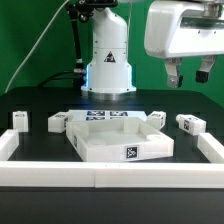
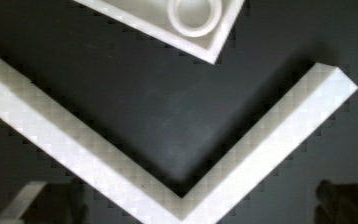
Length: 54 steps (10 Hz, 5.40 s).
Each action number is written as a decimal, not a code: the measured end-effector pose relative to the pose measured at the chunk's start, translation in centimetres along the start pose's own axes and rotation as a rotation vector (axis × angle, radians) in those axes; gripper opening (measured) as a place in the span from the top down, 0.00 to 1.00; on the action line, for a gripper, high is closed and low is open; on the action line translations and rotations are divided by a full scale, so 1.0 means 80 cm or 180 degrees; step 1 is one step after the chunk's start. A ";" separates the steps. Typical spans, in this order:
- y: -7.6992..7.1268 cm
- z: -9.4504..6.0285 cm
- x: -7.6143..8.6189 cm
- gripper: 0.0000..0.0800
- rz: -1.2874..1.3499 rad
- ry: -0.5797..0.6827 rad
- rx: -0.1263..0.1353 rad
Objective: Assemble one leg
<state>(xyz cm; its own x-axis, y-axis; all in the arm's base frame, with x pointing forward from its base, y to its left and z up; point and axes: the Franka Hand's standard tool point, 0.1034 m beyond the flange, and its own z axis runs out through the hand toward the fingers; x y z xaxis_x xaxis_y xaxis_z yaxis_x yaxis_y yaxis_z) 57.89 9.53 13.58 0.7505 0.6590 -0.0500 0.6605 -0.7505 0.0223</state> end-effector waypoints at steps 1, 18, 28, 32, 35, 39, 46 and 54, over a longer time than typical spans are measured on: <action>0.000 0.000 0.000 0.19 0.0001 0.0000 0.0000; 0.018 0.070 -0.092 0.19 -0.2319 0.0060 -0.0067; 0.034 0.099 -0.145 0.19 -0.3371 0.0065 -0.0051; 0.034 0.103 -0.152 0.19 -0.3386 0.0048 -0.0026; 0.019 0.121 -0.184 0.19 -0.3457 0.0063 0.0036; 0.011 0.151 -0.216 0.19 -0.3425 0.0048 0.0179; 0.019 0.151 -0.222 0.19 -0.3314 0.0053 0.0151; 0.013 0.155 -0.239 0.19 -0.3729 -0.0011 0.0171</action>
Offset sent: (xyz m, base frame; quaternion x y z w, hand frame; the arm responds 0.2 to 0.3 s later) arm 0.0000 0.0000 0.0000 0.0000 0.0000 0.0000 1.0000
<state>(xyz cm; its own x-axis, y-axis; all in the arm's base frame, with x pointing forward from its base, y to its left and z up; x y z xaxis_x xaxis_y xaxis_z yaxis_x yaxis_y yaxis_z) 43.97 -4.45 2.15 -0.3157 0.9487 -0.0147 0.9461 0.3136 -0.0814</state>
